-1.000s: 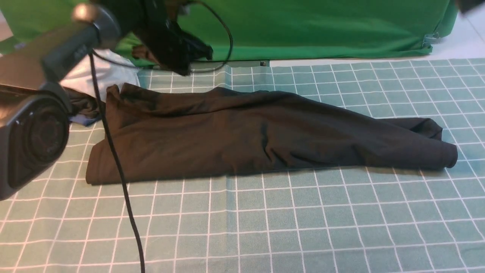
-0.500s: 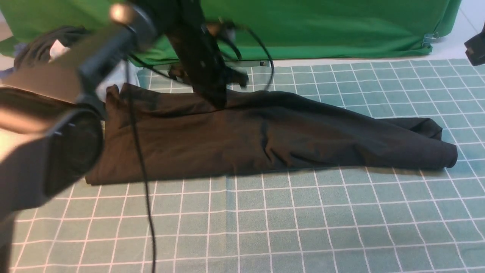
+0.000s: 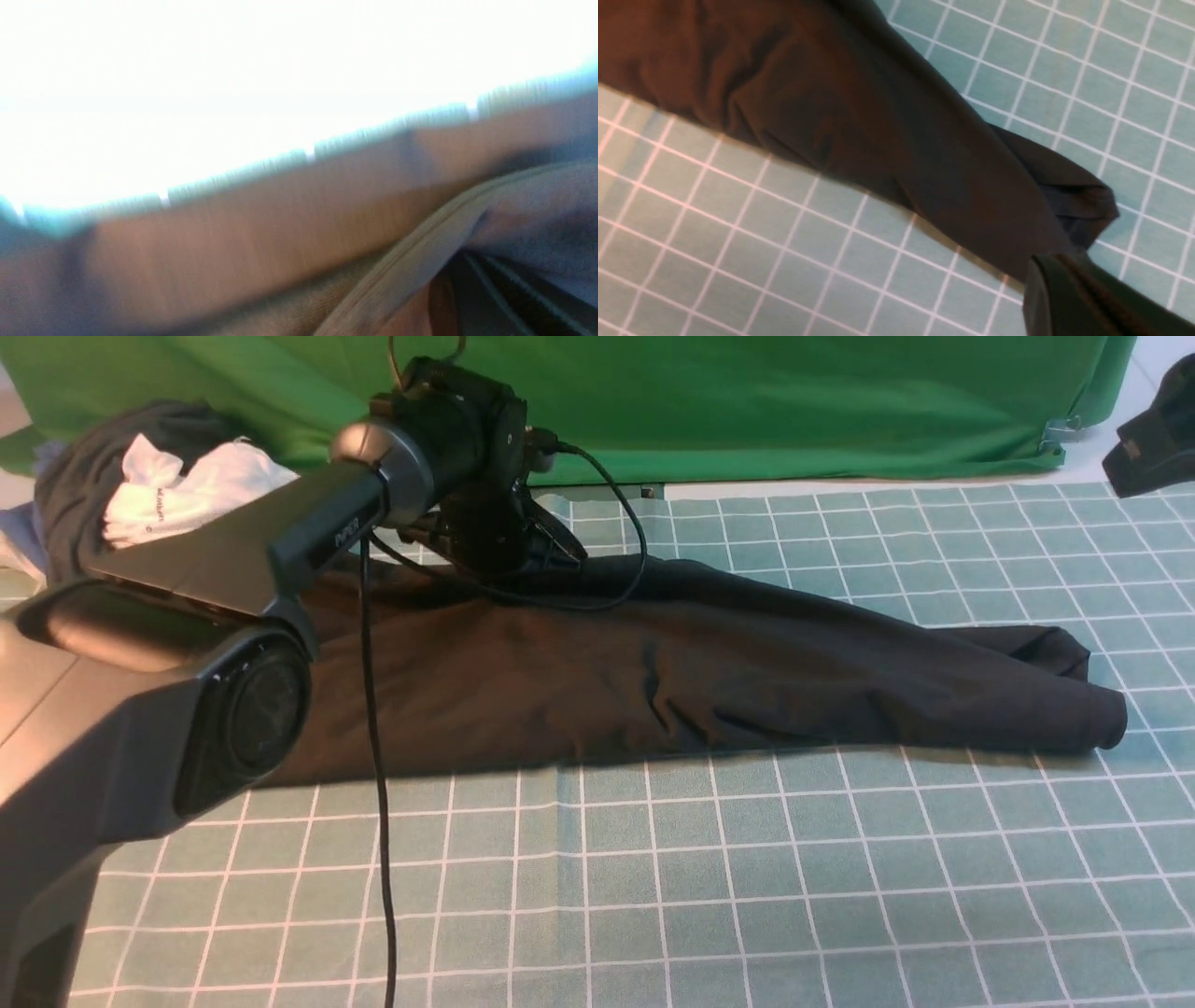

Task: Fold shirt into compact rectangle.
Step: 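Pull the folded dark garment lengthwise by its ends to straighten it flat on the table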

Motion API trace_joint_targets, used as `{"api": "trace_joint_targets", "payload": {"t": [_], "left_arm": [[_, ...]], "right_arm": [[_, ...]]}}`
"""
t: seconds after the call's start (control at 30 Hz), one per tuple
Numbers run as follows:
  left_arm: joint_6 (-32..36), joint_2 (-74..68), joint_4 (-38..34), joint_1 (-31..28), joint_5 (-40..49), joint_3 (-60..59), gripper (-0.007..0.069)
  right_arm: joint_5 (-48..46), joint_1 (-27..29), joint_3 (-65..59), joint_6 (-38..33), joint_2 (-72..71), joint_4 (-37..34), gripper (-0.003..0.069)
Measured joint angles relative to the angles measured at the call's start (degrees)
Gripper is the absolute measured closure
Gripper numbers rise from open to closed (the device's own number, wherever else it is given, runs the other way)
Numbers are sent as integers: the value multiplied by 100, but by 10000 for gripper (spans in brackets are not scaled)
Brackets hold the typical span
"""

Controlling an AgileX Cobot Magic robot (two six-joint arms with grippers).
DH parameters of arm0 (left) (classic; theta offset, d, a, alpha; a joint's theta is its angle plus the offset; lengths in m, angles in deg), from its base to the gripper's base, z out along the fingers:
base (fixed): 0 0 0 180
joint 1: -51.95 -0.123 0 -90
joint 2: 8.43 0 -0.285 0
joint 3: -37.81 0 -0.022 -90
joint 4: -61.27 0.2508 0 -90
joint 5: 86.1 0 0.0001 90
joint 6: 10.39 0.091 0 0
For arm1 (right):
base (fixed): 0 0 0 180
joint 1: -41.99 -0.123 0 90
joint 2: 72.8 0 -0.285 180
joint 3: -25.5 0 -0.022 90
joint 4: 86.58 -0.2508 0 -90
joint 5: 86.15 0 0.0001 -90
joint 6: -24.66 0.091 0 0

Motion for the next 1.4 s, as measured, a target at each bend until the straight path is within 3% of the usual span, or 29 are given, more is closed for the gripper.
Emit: {"api": "trace_joint_targets", "payload": {"t": [0.23, 0.47, 0.6, 0.8, 0.9, 0.93, 1.0, 1.17, 1.4], "left_arm": [[-414, -18, 577, -12, 400, 612, 613], [297, 819, -375, -19, 1488, 1174, 613], [563, 1705, -792, -19, 1568, 739, 613], [603, 2664, -870, -19, 1371, -1002, 613], [572, 3112, -882, -19, 445, -2911, 613], [570, 3129, -882, -19, 381, -2911, 613], [497, 3211, -887, -19, -325, -4043, 613], [364, 3147, -876, -19, -980, -5039, 613], [20, 3149, -670, -19, -1366, -5448, 613]], "right_arm": [[0, 0, 0, -6, 0, -36, 659], [-20, 202, 0, 162, 38, 546, 659], [-40, 834, 0, 244, 331, 565, 641], [9, 1371, 0, 288, 1141, 333, 480], [200, 1475, 0, 292, 1830, 275, 293], [199, 1475, 0, 292, 1830, 274, 284], [429, 1486, 0, 348, 2321, 258, 194], [751, 1486, 0, 585, 2925, 238, 155], [826, 1486, 0, 760, 3358, 144, 153]]}}
